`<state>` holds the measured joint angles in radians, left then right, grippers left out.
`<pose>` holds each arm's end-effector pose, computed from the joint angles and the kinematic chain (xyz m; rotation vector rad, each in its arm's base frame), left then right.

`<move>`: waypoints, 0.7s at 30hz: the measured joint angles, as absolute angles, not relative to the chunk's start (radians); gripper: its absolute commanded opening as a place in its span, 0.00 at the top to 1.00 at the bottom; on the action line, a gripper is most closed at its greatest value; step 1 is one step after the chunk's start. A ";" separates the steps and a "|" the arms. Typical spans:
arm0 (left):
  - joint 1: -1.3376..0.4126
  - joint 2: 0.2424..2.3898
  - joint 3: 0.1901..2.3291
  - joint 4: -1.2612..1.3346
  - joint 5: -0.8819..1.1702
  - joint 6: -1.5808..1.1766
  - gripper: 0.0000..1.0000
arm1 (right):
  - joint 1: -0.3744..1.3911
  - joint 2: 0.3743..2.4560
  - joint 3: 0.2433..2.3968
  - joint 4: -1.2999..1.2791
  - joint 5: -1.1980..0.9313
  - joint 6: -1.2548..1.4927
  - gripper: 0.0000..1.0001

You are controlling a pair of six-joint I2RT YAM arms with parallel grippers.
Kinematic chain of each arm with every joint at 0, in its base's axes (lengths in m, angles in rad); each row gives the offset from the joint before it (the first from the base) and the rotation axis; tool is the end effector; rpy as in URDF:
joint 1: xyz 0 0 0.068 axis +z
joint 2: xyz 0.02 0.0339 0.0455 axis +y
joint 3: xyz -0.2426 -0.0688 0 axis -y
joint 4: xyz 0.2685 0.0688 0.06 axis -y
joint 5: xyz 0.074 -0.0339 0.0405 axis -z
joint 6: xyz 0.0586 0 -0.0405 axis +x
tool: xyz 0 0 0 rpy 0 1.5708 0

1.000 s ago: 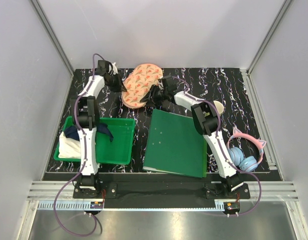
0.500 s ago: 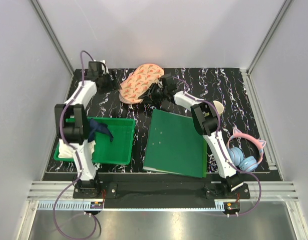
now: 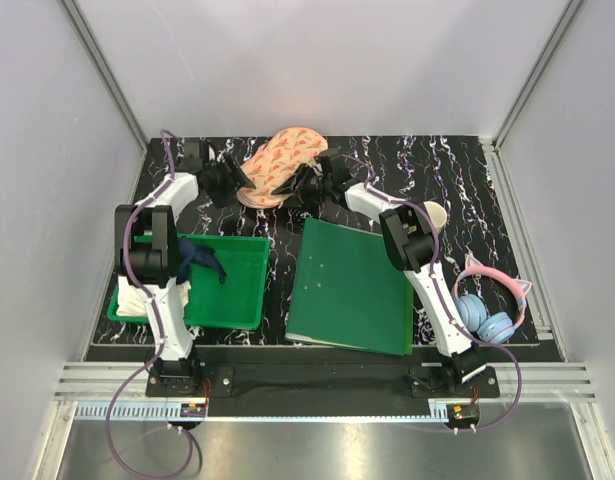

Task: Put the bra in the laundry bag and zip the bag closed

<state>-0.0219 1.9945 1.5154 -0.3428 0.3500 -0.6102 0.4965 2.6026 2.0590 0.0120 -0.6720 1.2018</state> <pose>0.4730 -0.0305 0.1696 -0.5457 2.3869 -0.7088 0.5035 0.3142 0.0897 0.3837 2.4479 1.6040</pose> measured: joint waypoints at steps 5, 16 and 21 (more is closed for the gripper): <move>-0.022 2.072 1.518 -0.413 0.332 -0.707 0.23 | 0.496 2.600 2.035 0.012 -0.667 1.201 0.28; -0.012 2.222 1.662 -0.425 0.329 -0.771 0.60 | 0.464 2.563 1.976 -0.040 -0.624 1.151 0.28; -0.001 2.242 1.676 -0.424 0.340 -0.772 0.73 | 0.445 2.569 2.031 -0.082 -0.618 1.113 0.40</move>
